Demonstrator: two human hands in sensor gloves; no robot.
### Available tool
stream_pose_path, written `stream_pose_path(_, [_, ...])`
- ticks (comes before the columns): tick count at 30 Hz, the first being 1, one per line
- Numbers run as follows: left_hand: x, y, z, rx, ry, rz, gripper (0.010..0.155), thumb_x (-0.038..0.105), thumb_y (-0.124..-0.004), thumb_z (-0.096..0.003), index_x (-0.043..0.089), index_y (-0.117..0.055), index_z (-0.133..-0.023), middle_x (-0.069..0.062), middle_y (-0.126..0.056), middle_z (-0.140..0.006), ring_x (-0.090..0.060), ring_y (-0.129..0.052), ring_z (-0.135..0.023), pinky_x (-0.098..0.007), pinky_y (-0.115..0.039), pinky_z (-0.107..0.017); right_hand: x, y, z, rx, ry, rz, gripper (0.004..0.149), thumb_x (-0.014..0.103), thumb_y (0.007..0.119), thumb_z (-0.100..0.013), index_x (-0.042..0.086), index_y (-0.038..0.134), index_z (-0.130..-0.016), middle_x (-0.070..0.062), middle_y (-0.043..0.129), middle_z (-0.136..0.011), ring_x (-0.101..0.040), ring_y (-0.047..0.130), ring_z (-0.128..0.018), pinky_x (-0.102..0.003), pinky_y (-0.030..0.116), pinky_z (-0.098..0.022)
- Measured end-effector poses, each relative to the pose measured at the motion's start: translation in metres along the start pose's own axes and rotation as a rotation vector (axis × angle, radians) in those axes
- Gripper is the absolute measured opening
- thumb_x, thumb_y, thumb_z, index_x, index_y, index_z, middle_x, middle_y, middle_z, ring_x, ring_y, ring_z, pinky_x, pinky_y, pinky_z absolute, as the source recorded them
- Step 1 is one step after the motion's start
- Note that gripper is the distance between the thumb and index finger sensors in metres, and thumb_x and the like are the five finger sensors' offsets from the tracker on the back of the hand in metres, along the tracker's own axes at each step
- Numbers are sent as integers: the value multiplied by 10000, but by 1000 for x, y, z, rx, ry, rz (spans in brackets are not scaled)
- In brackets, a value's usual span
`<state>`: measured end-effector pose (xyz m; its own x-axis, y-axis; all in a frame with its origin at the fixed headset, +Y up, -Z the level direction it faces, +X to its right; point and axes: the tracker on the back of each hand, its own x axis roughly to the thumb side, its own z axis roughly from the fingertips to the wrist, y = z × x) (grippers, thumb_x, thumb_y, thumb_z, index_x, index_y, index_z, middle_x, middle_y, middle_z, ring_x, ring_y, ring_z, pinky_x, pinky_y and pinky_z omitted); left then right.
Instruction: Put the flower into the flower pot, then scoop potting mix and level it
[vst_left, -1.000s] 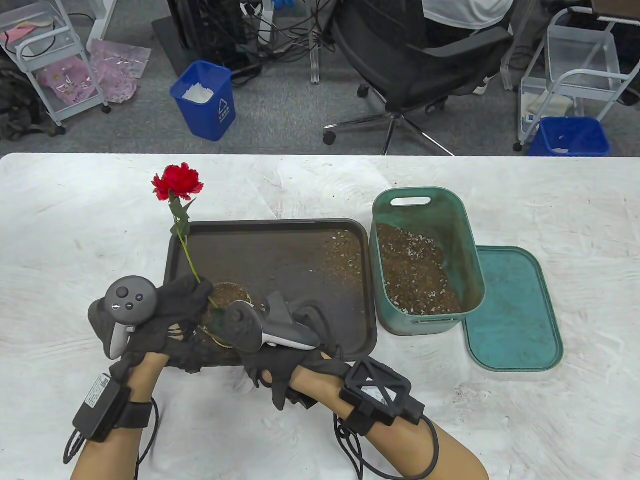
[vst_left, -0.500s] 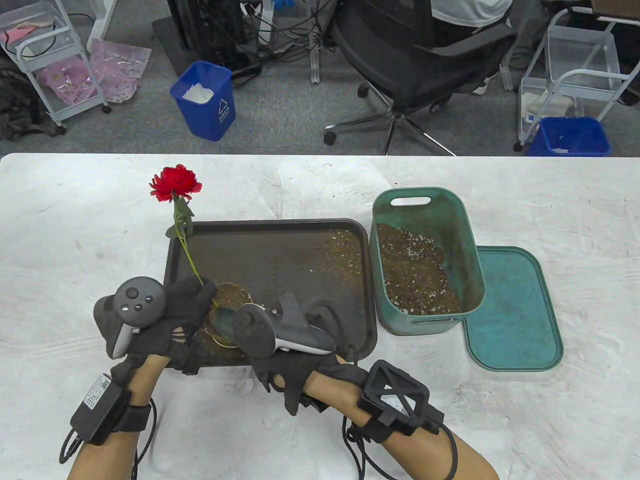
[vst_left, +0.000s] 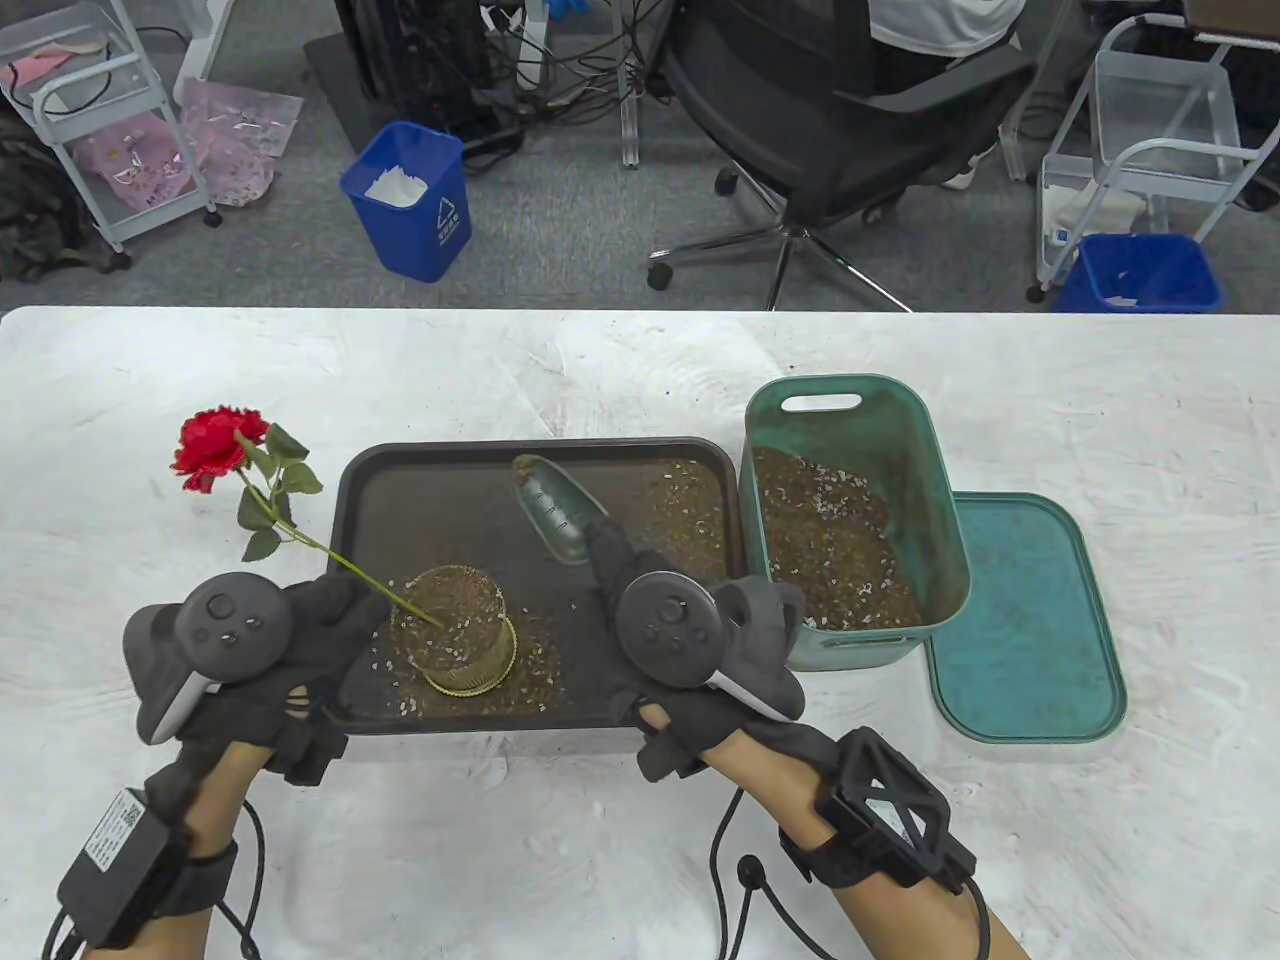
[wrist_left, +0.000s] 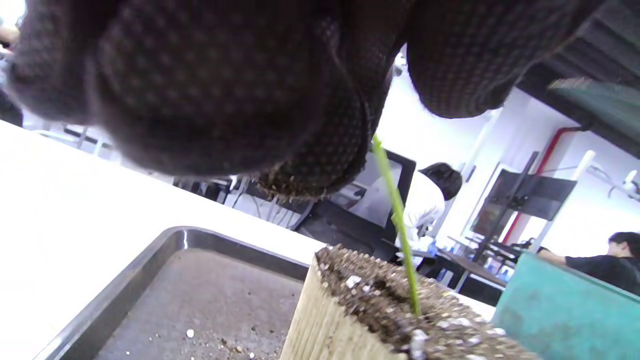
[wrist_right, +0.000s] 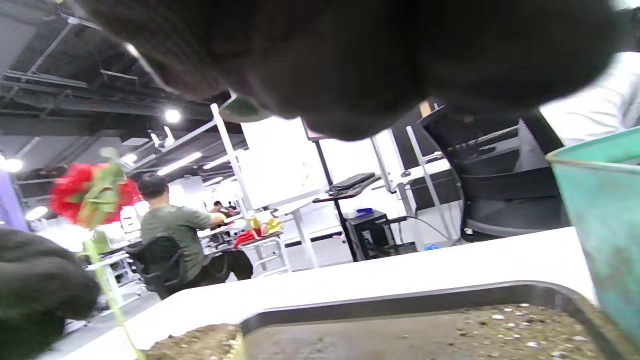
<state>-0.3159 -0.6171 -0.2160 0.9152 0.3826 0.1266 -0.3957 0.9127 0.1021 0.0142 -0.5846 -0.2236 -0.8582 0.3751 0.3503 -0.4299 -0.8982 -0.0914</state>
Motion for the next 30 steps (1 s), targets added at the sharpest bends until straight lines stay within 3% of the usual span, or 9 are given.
stream_pose_path(5, [33, 29, 29, 139, -118, 76, 524, 554, -800, -403, 166, -981, -703, -26, -1079, -487, -173, -1082, -156, -402, -944, -266, -10, 29, -16, 57, 54, 88, 631, 327, 753, -430, 153, 500, -982, -65, 897, -620, -224, 987, -317, -436, 899, -189])
stream_pose_path(9, [67, 36, 42, 255, -232, 105, 521, 557, -792, -405, 174, -979, -705, -20, -1077, -492, -168, -1082, -161, -398, -943, -280, -14, 68, -33, 204, 137, 155, 625, 328, 735, -440, 129, 506, -986, -82, 896, -633, -220, 983, -287, -419, 896, -159])
stream_pose_path(13, [85, 21, 43, 346, -301, 41, 516, 559, -791, -402, 181, -981, -698, -11, -1079, -487, -164, -1083, -157, -394, -945, -279, -12, 102, -43, 304, 180, 234, 619, 341, 726, -445, 113, 525, -985, -92, 911, -628, -204, 982, -241, -400, 896, -121])
stream_pose_path(18, [84, -8, 44, 385, -320, 4, 513, 551, -794, -402, 175, -984, -695, -22, -1079, -486, -178, -1083, -158, -406, -942, -282, -16, 124, -56, 337, 244, 369, 618, 348, 720, -447, 108, 532, -984, -99, 916, -635, -190, 979, -219, -386, 893, -102])
stream_pose_path(24, [98, -33, 64, 439, -405, -355, 510, 566, -785, -395, 203, -979, -697, 7, -1081, -499, -164, -1093, -177, -392, -949, -295, -25, 147, -66, 389, 292, 468, 621, 352, 710, -450, 113, 518, -990, -116, 906, -666, -224, 991, -264, -413, 899, -140])
stream_pose_path(30, [94, -45, 70, 400, -425, -341, 512, 560, -785, -395, 197, -978, -700, -3, -1079, -507, -176, -1093, -187, -401, -945, -300, -28, 164, -65, 465, 304, 584, 675, 406, 693, -453, 137, 435, -1016, -157, 837, -770, -273, 988, -373, -448, 899, -225])
